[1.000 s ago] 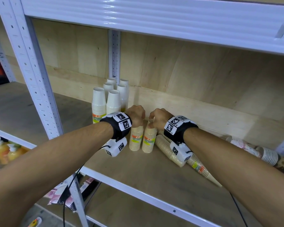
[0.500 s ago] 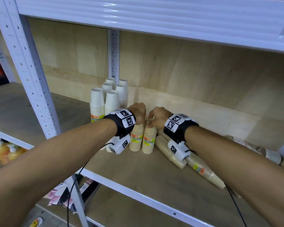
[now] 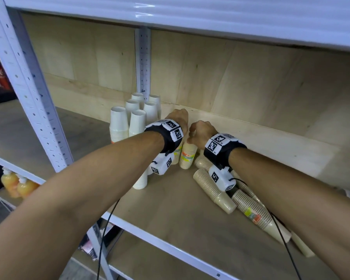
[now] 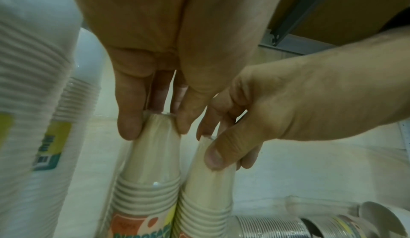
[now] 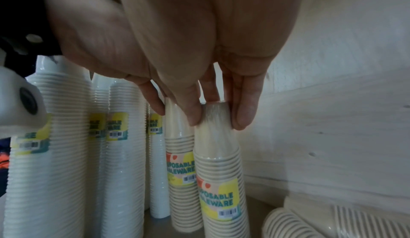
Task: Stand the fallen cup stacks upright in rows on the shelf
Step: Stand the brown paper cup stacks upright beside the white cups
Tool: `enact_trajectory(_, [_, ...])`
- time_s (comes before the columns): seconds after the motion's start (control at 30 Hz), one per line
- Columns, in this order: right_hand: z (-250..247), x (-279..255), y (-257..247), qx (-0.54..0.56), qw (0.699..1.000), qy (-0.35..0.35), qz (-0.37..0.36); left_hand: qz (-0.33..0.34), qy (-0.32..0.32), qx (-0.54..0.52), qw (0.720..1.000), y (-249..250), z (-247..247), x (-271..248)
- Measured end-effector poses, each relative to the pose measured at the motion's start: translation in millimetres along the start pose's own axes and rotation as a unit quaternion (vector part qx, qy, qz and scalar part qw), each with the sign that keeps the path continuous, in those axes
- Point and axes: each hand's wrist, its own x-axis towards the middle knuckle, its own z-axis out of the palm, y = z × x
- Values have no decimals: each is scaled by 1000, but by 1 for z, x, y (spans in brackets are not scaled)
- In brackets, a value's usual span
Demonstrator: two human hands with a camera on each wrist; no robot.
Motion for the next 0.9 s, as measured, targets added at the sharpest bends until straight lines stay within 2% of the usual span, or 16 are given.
enact_trajectory(0.23, [13, 23, 5, -2, 1000, 6, -10, -8, 12, 10, 1000, -7, 17, 13])
enact_trajectory(0.47, [25, 34, 8, 8, 1000, 14, -8, -15, -15, 16, 1000, -14, 30, 21])
enact_trajectory(0.67, [28, 38, 10, 14, 1000, 22, -3, -1, -16, 40, 999, -17, 34, 24])
enact_trajectory(0.9, [16, 32, 16, 3, 999, 39, -4, 36, -25, 42, 998, -10, 18, 25])
